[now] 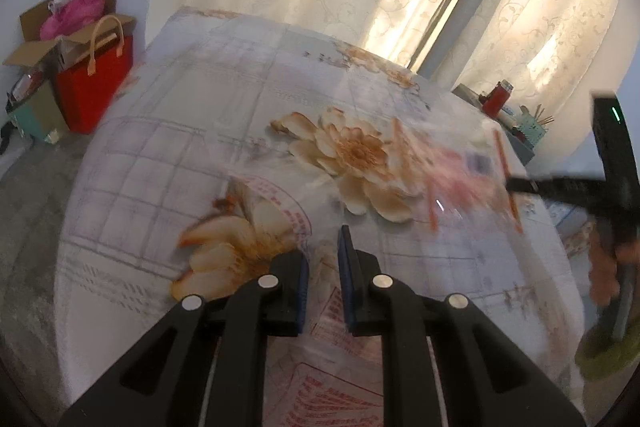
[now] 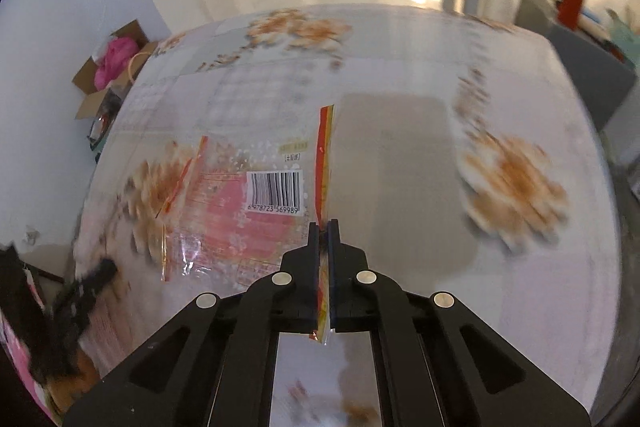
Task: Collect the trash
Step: 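Close the left tool on the clear printed plastic bag while the right tool holds its bag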
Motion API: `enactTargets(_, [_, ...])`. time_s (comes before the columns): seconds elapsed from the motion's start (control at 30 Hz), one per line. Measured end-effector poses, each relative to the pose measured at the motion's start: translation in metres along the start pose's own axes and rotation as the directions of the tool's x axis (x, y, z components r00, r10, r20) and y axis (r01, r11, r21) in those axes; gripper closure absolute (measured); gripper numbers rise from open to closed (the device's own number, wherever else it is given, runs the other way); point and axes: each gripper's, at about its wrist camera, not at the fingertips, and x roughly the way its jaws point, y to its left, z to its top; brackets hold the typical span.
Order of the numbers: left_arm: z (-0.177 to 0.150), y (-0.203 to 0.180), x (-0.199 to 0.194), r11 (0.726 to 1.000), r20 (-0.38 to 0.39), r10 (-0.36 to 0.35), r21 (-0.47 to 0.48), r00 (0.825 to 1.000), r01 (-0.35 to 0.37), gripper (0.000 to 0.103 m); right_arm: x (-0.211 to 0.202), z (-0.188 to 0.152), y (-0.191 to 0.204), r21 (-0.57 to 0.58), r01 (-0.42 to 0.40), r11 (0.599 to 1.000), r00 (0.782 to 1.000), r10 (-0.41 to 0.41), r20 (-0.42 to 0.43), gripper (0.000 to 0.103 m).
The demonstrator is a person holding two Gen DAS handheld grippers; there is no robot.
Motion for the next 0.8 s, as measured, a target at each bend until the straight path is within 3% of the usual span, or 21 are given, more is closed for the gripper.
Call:
enactTargets(0.23, [-0.006, -0.042, 0.004, 0.994, -0.046, -0.106, 0.029, 0.993, 0.107, 0.09, -0.039, -0.073, -0.054, 0.162, -0.019, 0.987, 1.0, 0.017, 0.009, 0.101])
enactTargets(0.4, [-0.005, -0.077, 0.017, 0.982, -0.109, -0.175, 0.056, 0.979, 0.182, 0.088, -0.057, -0.113, -0.086, 0.311, -0.053, 0.949, 0.998, 0.039, 0.051, 0.101])
enactTargets(0.43, [-0.006, -0.084, 0.019, 0.979, -0.135, -0.185, 0.062, 0.973, 0.194, 0.078, -0.059, -0.119, -0.09, 0.335, -0.063, 0.94, 0.997, 0.046, 0.061, 0.1])
enactTargets(0.47, [-0.006, -0.088, 0.019, 0.978, -0.146, -0.187, 0.066, 0.971, 0.198, 0.058, -0.06, -0.124, -0.091, 0.347, -0.072, 0.935, 0.996, 0.053, 0.065, 0.1])
enactTargets(0.53, [-0.006, -0.094, 0.014, 0.975, -0.139, -0.199, 0.07, 0.97, 0.211, 0.04, -0.06, -0.131, -0.093, 0.367, -0.091, 0.926, 0.995, 0.07, 0.07, 0.098])
enactTargets(0.67, [0.0, -0.095, -0.002, 0.969, -0.12, -0.235, 0.043, 0.964, 0.242, 0.023, -0.056, -0.138, -0.093, 0.39, -0.133, 0.911, 0.991, 0.11, 0.082, 0.096])
enactTargets(0.8, [0.007, -0.09, -0.025, 0.962, -0.083, -0.272, -0.011, 0.959, 0.273, 0.02, -0.061, -0.143, -0.101, 0.391, -0.167, 0.905, 0.985, 0.138, 0.102, 0.093])
